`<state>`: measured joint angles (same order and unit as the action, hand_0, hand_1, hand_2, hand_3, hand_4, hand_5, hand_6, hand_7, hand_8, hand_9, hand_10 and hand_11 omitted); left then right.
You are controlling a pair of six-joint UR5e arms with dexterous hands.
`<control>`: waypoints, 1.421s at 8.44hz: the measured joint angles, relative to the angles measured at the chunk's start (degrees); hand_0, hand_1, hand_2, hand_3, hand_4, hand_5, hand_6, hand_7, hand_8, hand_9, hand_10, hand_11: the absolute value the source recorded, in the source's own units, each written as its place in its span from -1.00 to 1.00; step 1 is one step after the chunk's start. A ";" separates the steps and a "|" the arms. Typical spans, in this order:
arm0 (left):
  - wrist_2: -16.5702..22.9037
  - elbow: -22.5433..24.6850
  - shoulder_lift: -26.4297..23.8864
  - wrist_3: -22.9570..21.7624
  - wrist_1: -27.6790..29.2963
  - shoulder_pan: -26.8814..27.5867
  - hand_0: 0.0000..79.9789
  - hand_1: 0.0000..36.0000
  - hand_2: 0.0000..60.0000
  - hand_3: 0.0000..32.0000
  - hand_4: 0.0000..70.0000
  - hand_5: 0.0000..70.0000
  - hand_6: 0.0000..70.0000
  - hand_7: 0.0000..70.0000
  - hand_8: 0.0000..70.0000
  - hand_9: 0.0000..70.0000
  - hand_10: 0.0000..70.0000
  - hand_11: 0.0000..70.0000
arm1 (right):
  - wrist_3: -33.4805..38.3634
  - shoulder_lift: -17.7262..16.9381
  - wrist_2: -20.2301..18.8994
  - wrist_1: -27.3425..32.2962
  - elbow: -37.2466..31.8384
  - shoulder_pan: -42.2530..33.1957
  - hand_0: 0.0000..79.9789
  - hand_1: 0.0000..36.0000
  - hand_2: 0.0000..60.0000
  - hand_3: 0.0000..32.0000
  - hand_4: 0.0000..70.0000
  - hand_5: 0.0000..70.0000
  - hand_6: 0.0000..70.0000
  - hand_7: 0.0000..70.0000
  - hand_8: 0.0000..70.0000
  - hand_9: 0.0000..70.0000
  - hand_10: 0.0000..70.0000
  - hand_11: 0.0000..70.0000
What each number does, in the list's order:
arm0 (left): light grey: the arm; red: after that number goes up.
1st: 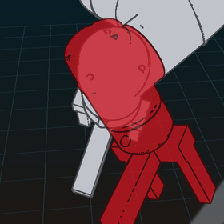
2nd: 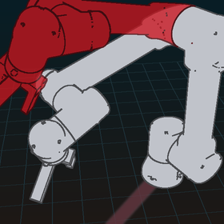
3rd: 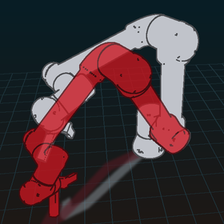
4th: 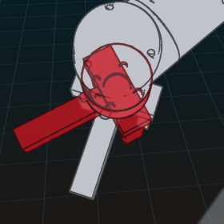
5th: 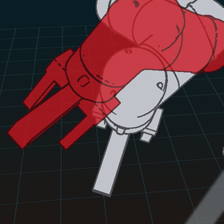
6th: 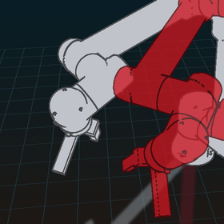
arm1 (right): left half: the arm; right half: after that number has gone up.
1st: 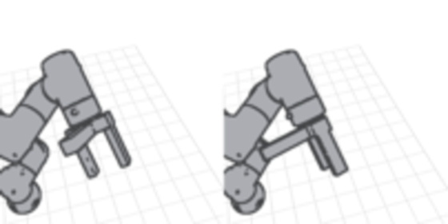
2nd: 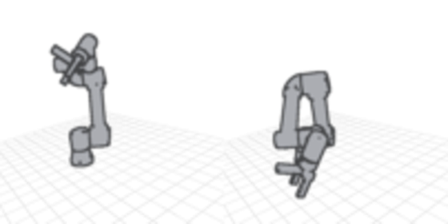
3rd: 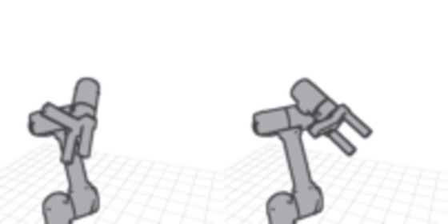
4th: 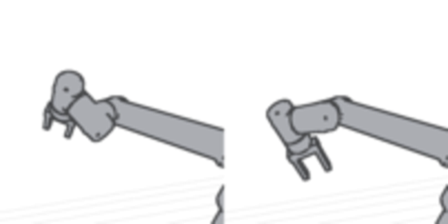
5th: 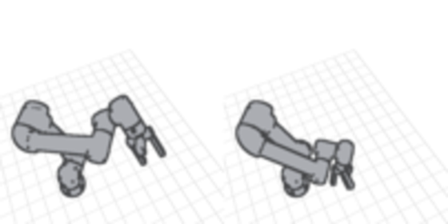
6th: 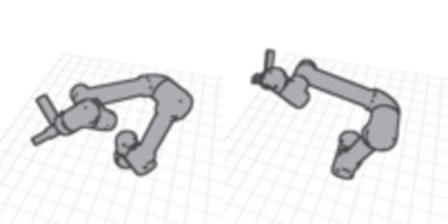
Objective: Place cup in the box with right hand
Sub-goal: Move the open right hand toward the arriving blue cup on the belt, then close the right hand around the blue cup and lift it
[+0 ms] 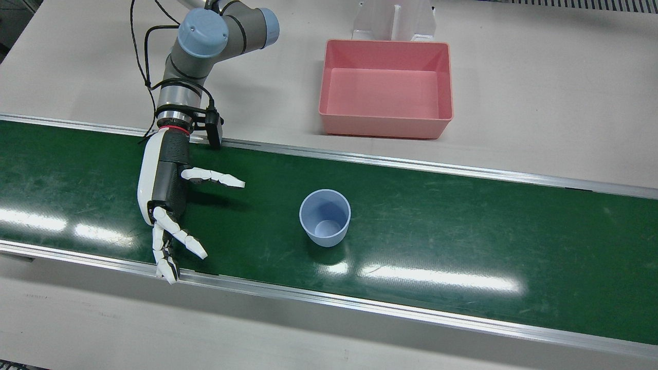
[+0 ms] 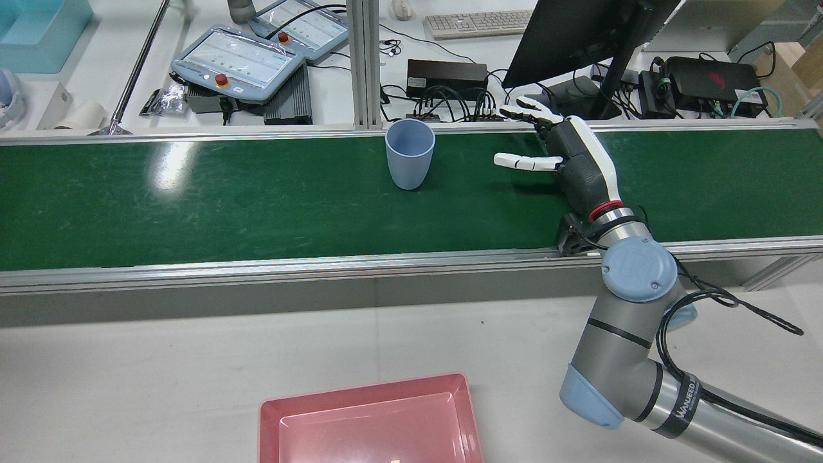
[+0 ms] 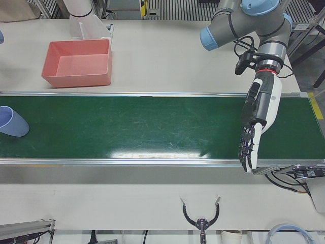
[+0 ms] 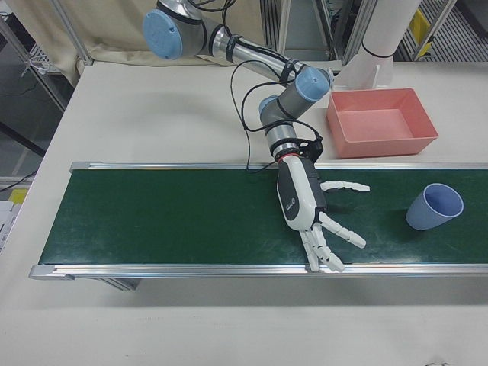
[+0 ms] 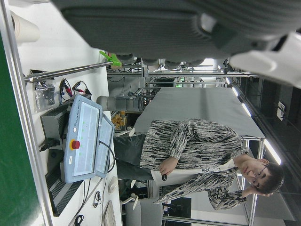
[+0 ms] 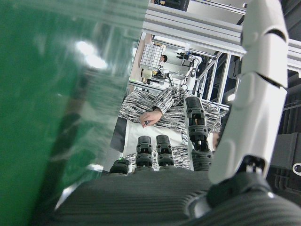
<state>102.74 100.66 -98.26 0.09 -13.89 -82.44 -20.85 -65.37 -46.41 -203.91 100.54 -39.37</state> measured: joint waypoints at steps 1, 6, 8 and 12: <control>0.00 0.03 0.00 0.00 0.00 0.00 -1.00 -1.00 -1.00 -1.00 -1.00 -1.00 -1.00 -1.00 -1.00 -1.00 -1.00 -1.00 | -0.40 0.13 0.00 0.00 0.00 0.22 0.39 -0.30 -1.00 -1.00 -0.37 -0.83 -0.84 -0.43 -0.76 -0.54 -0.95 -0.87; 0.00 -0.01 0.00 0.00 0.00 -0.03 -1.00 -1.00 -1.00 -1.00 -1.00 -1.00 -1.00 -1.00 -1.00 -1.00 -1.00 -1.00 | -1.05 0.59 -0.06 0.00 0.01 0.44 0.36 -0.20 -0.84 -1.00 -0.37 -0.83 -0.83 -0.39 -0.75 -0.53 -0.94 -0.86; 0.00 -0.02 0.00 -0.02 0.00 -0.01 -1.00 -1.00 -1.00 -1.00 -1.00 -1.00 -1.00 -1.00 -1.00 -1.00 -1.00 -1.00 | -1.22 0.81 0.03 -0.03 -0.08 0.44 0.31 -0.32 -0.83 -1.00 -0.10 -0.84 -0.73 0.09 -0.59 -0.22 -0.83 -0.72; 0.00 -0.02 0.00 0.00 0.00 0.00 -1.00 -1.00 -1.00 -1.00 -1.00 -1.00 -1.00 -1.00 -1.00 -1.00 -1.00 -1.00 | -1.29 -0.19 0.28 -0.44 0.42 -0.93 0.29 -0.71 -0.82 -1.00 0.98 -0.66 0.12 1.00 0.82 1.00 0.39 0.95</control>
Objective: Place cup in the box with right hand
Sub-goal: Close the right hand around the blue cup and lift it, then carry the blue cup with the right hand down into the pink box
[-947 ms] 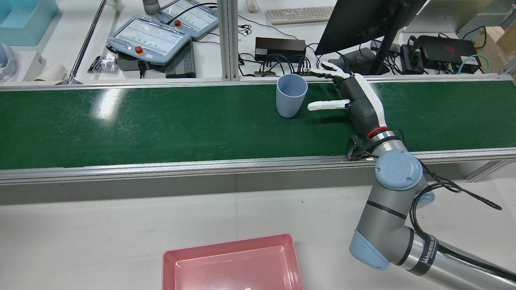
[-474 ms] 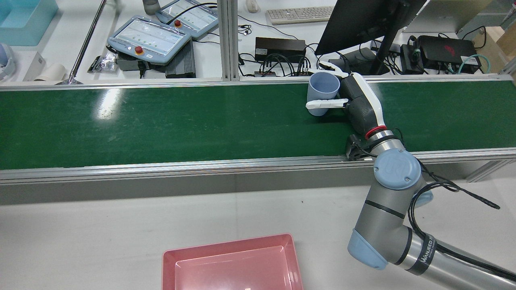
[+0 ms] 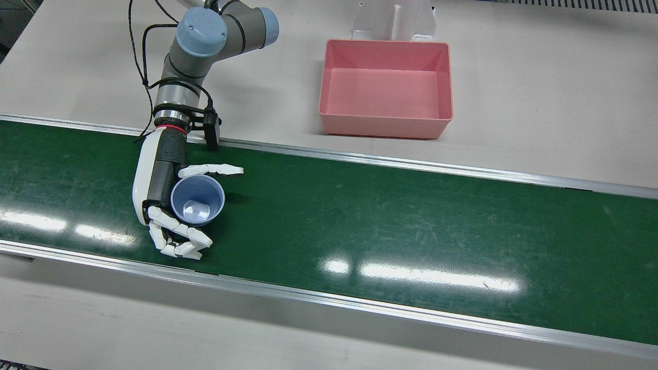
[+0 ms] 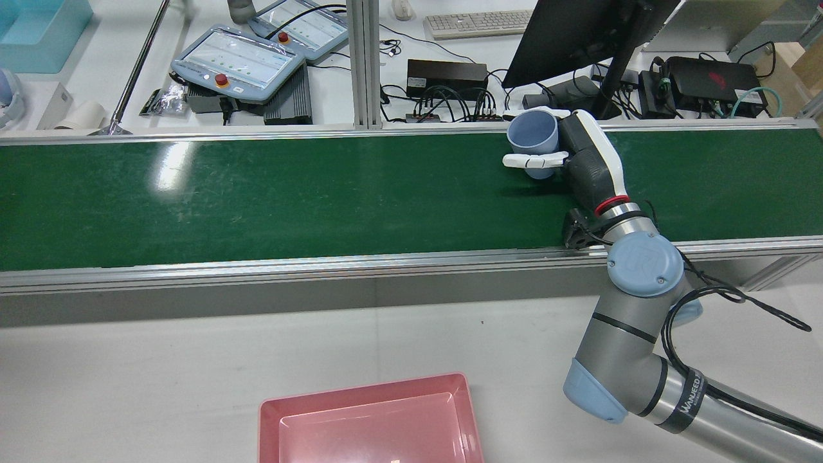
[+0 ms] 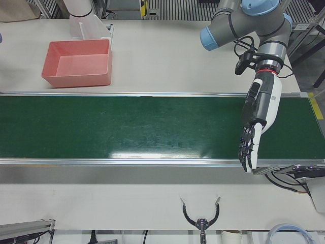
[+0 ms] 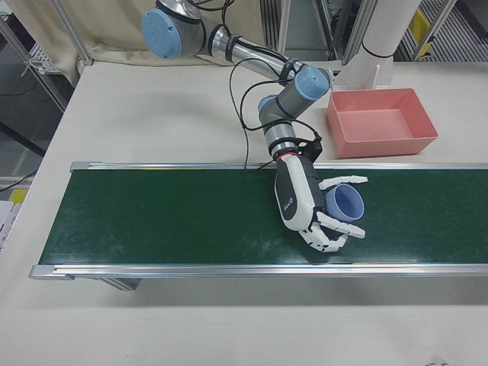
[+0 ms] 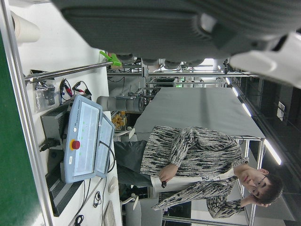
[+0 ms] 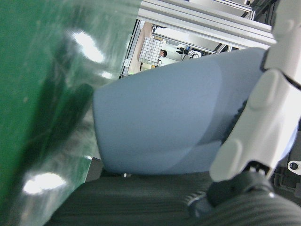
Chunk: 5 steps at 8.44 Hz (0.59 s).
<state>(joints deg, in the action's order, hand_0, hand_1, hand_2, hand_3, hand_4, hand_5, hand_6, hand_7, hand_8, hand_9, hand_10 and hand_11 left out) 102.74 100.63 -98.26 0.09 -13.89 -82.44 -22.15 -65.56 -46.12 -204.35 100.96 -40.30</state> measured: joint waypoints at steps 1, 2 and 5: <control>0.00 0.00 0.00 0.00 0.00 0.00 -1.00 -1.00 -1.00 -1.00 -1.00 -1.00 -1.00 -1.00 -1.00 -1.00 -1.00 -1.00 | 0.00 -0.49 -0.01 -0.05 0.45 -0.57 0.29 -0.65 -0.81 -1.00 0.44 -0.64 0.07 1.00 0.79 1.00 0.37 0.93; 0.00 0.00 0.00 0.00 0.00 0.00 -1.00 -1.00 -1.00 -1.00 -1.00 -1.00 -1.00 -1.00 -1.00 -1.00 -1.00 -1.00 | 0.02 -0.91 -0.01 -0.07 1.00 -0.93 0.26 -0.50 -0.62 -1.00 0.19 -0.64 0.04 1.00 0.76 1.00 0.35 0.89; 0.00 0.08 0.00 0.00 0.00 0.00 -1.00 -1.00 -1.00 -1.00 -1.00 -1.00 -1.00 -1.00 -1.00 -1.00 -1.00 -1.00 | -3.91 -2.63 -0.08 -0.14 10.45 -0.34 0.27 -0.60 -0.76 -1.00 0.09 -0.65 -0.02 1.00 0.70 1.00 0.26 0.78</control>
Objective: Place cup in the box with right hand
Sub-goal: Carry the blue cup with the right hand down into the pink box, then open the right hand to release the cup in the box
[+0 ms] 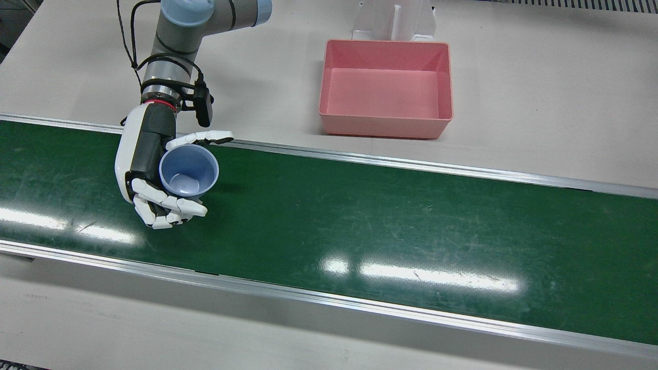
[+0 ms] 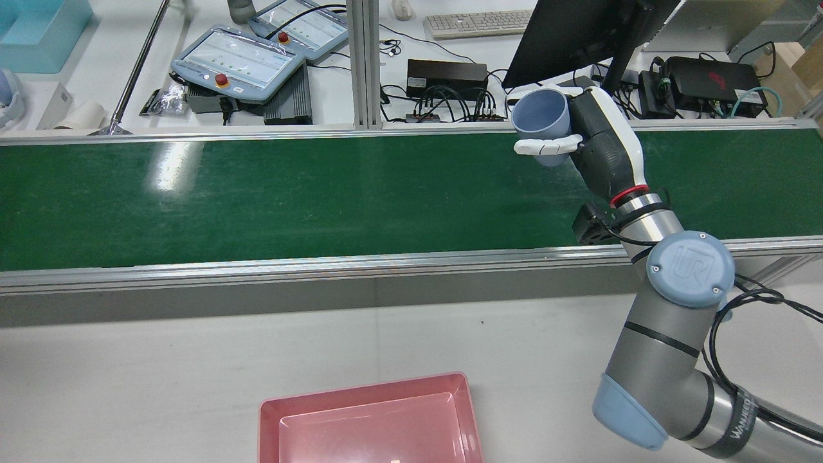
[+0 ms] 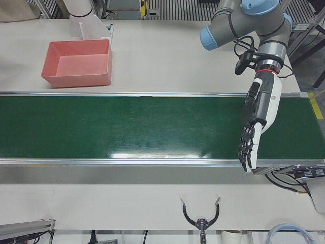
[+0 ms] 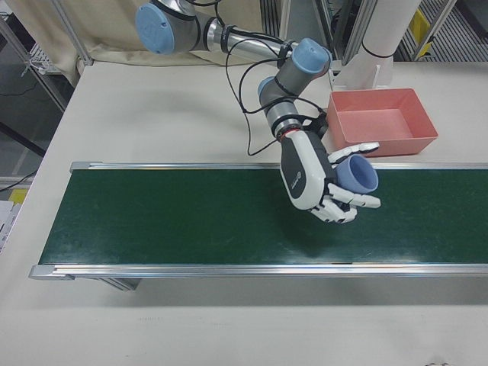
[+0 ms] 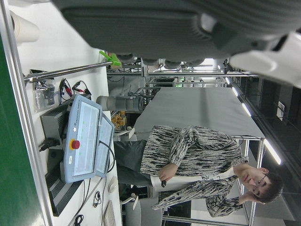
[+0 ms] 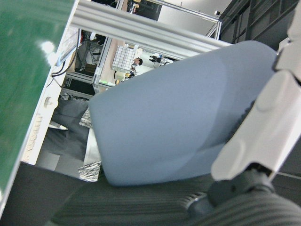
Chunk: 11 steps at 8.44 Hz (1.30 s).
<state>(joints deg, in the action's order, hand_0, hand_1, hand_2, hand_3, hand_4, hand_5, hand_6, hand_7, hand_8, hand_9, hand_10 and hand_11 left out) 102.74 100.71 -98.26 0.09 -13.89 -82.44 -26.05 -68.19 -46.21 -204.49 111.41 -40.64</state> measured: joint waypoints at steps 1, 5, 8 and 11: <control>0.00 -0.02 0.00 0.00 0.03 0.00 -1.00 -1.00 -1.00 -1.00 -1.00 -1.00 -1.00 -1.00 -1.00 -1.00 -1.00 -1.00 | -4.36 -0.84 -0.01 -0.01 6.65 2.37 0.29 -0.72 -0.88 -1.00 0.19 -0.65 -0.02 1.00 0.70 1.00 0.27 0.79; 0.00 -0.07 0.00 0.00 0.08 -0.05 -1.00 -1.00 -1.00 -1.00 -1.00 -1.00 -1.00 -1.00 -1.00 -1.00 -1.00 -1.00 | -21.42 -1.52 1.25 0.63 22.17 20.58 0.23 -0.60 -0.70 -1.00 -0.16 -0.65 -0.05 1.00 0.70 1.00 0.28 0.81; 0.00 0.00 0.00 -0.04 0.06 -0.01 -1.00 -1.00 -1.00 -1.00 -1.00 -1.00 -1.00 -1.00 -1.00 -1.00 -1.00 -1.00 | -32.48 -1.86 2.74 8.87 22.20 34.03 0.22 -0.67 -0.74 -1.00 0.12 -0.71 -0.17 1.00 0.54 1.00 0.03 0.45; 0.00 0.01 0.00 -0.08 0.00 -0.04 -1.00 -1.00 -1.00 -1.00 -1.00 -1.00 -1.00 -1.00 -1.00 -1.00 -1.00 -1.00 | -35.45 -6.04 8.23 20.08 21.28 40.90 0.20 -0.56 -0.89 -0.90 -0.84 -0.89 -0.97 -0.98 -0.94 -0.84 -1.00 -1.00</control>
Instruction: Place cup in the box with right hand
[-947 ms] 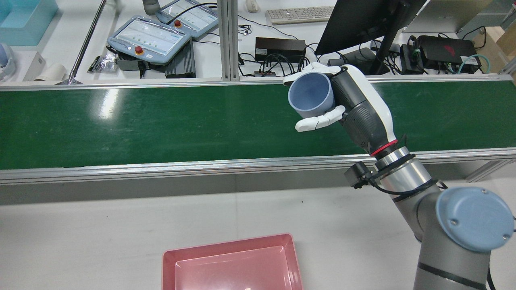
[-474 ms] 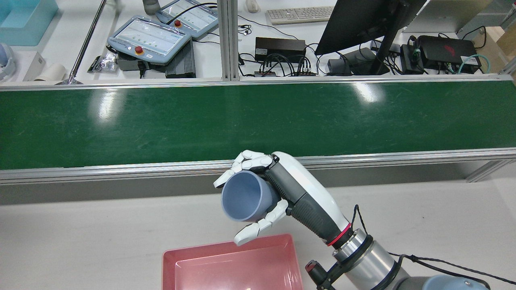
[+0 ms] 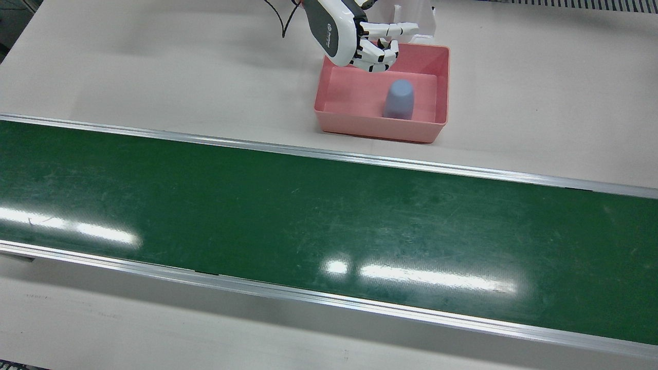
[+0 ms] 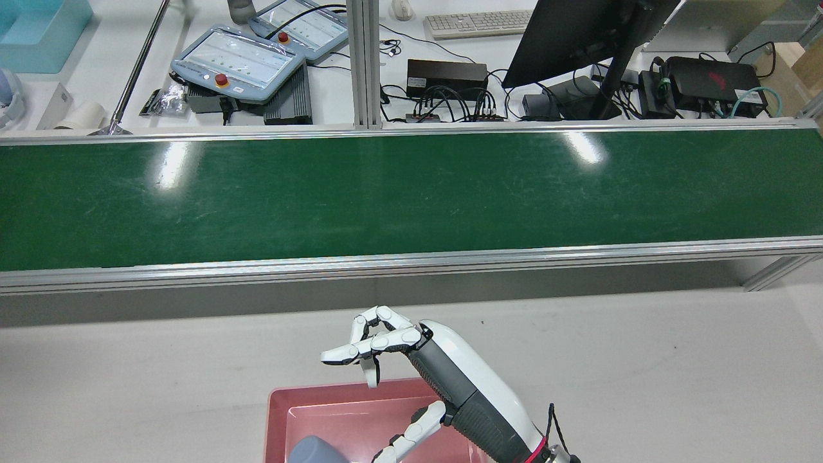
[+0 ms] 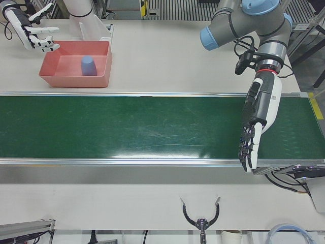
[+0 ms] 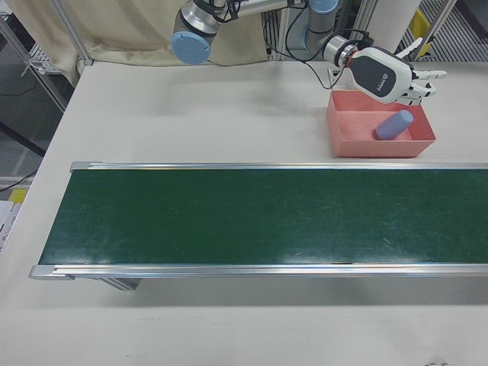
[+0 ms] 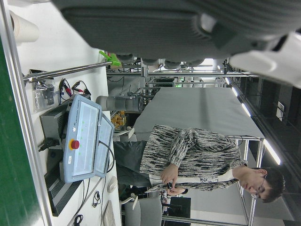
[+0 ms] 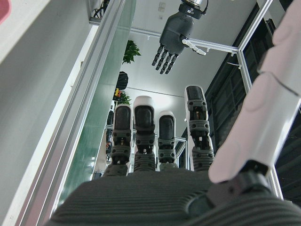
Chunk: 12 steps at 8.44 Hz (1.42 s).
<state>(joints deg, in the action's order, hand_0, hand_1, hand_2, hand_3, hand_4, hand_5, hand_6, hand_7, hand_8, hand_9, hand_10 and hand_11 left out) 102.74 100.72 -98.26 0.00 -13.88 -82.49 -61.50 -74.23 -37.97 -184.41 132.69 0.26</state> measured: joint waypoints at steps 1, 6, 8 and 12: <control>0.00 0.00 0.00 0.03 0.00 0.02 -1.00 -1.00 -1.00 -1.00 -1.00 -1.00 -1.00 -1.00 -1.00 -1.00 -1.00 -1.00 | -0.21 -0.67 0.65 3.17 -0.52 0.56 0.23 -0.55 -0.94 -0.98 -0.70 -0.89 -0.95 -0.89 -0.89 -0.78 -1.00 -1.00; 0.00 -0.06 0.00 0.06 0.07 0.02 -1.00 -1.00 -1.00 -1.00 -1.00 -1.00 -1.00 -1.00 -1.00 -1.00 -1.00 -1.00 | 8.54 -9.08 -1.53 0.66 4.01 -15.21 0.30 -0.32 -0.84 -1.00 -0.27 -0.87 -0.88 -0.56 -0.84 -0.67 -1.00 -0.99; 0.00 -0.08 0.00 0.05 0.05 0.00 -1.00 -1.00 -1.00 -1.00 -1.00 -1.00 -1.00 -1.00 -1.00 -1.00 -1.00 -1.00 | 27.43 -10.58 -9.83 -12.34 -0.38 -28.44 0.31 -0.40 -0.93 -1.00 -0.22 -0.87 -0.86 -0.50 -0.81 -0.61 -0.97 -0.92; 0.00 -0.06 0.00 0.05 0.02 0.02 -1.00 -1.00 -1.00 -1.00 -1.00 -1.00 -1.00 -1.00 -1.00 -1.00 -1.00 -1.00 | 44.81 -11.79 -32.80 -17.43 -13.56 -60.48 0.26 -0.26 -0.70 -1.00 -0.49 -0.85 -0.85 -0.47 -0.77 -0.55 -0.91 -0.82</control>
<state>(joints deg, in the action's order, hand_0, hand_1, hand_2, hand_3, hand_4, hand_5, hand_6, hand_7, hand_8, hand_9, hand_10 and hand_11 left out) 102.75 100.67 -98.26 0.05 -13.86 -82.47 -16.69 -86.02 -70.78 -201.84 119.12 -60.22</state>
